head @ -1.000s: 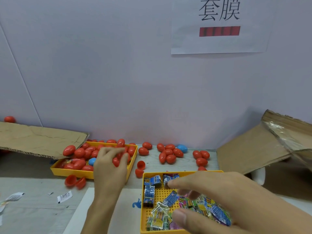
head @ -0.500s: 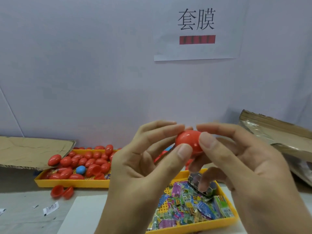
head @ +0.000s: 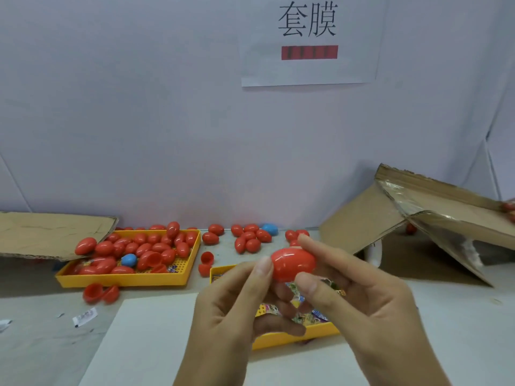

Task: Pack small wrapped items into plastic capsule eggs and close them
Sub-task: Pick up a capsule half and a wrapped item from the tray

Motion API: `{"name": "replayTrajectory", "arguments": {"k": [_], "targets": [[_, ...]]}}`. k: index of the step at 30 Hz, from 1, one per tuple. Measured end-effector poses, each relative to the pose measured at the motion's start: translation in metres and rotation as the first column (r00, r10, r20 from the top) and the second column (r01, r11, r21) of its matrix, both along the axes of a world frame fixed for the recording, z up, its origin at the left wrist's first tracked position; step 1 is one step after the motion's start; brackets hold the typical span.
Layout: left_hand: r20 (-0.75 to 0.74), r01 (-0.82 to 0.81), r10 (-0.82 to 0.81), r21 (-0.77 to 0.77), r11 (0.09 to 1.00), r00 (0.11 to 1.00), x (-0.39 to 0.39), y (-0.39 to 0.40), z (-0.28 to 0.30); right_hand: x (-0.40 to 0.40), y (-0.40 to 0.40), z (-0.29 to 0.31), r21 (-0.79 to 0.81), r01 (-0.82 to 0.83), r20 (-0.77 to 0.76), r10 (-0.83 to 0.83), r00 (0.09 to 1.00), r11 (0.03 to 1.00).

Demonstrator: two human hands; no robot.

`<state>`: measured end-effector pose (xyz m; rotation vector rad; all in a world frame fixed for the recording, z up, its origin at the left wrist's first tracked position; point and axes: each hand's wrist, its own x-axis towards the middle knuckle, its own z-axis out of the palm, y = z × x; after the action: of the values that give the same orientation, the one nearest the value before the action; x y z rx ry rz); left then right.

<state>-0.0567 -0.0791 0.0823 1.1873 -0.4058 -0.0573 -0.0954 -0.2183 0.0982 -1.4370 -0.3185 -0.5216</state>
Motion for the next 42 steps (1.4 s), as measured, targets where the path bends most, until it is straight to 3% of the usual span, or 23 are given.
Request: {"name": "replayTrajectory", "arguments": {"k": [2, 5, 9, 16, 24, 29, 35, 42], "targets": [[-0.062, -0.046, 0.043, -0.050, 0.998, 0.997, -0.001, 0.002, -0.009, 0.002, 0.000, -0.018, -0.038, -0.004, -0.118, -0.001, 0.993, 0.999], [-0.166, -0.114, 0.121, 0.053, 0.992, 0.979, -0.002, 0.005, -0.033, 0.002, -0.001, -0.045, 0.038, -0.076, -0.334, 0.085, 0.939, 0.996], [-0.248, -0.058, 0.095, 0.154, 0.986, 0.964, -0.003, 0.005, -0.049, 0.003, 0.000, -0.059, 0.141, -0.090, -0.450, 0.145, 0.881, 0.986], [-0.273, 0.028, 0.027, 0.194, 0.981, 0.962, -0.001, 0.003, -0.069, 0.009, -0.013, -0.083, 0.129, -0.073, -0.477, 0.127, 0.870, 0.989], [-0.375, 0.039, -0.021, 0.041, 0.998, 0.927, 0.000, -0.006, -0.088, 0.014, -0.017, -0.103, 0.090, -0.126, -0.446, 0.153, 0.882, 0.988], [-0.272, -0.034, 0.069, 0.130, 0.991, 0.960, 0.005, -0.006, -0.096, 0.019, -0.016, -0.111, 0.057, -0.117, -0.367, 0.130, 0.921, 0.992], [-0.174, 0.077, -0.063, 0.072, 0.994, 0.983, 0.008, -0.003, -0.098, 0.026, -0.022, -0.112, 0.136, -0.055, -0.347, 0.099, 0.933, 0.989], [-0.199, 0.141, -0.132, 0.031, 0.990, 0.971, 0.013, -0.002, -0.101, 0.029, -0.025, -0.117, 0.110, -0.066, -0.323, 0.098, 0.941, 0.992]]}}
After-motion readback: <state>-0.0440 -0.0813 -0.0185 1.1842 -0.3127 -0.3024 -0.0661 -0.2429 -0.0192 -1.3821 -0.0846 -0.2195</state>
